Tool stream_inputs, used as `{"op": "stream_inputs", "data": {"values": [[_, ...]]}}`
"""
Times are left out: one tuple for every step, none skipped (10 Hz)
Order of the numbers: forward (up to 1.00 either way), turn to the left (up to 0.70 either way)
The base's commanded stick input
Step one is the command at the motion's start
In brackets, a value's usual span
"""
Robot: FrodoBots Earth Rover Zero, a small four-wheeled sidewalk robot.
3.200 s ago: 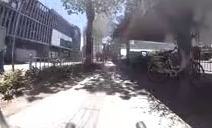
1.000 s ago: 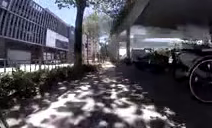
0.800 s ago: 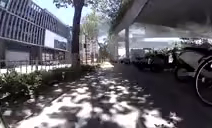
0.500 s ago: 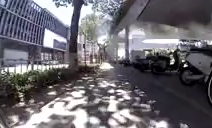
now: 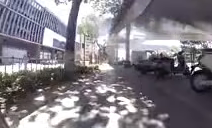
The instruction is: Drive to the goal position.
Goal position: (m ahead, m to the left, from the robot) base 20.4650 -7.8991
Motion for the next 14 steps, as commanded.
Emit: {"op": "stream_inputs", "data": {"values": [[0.7,-0.02],[0.7,-0.12],[0.7,-0.14],[0.7,-0.02],[0.7,0.0],[0.7,0.0],[0.7,0.0],[0.7,0.0],[0.7,0.0],[0.7,0.0],[0.7,0.0],[0.7,0.0],[0.7,-0.11],[0.7,-0.14]]}}
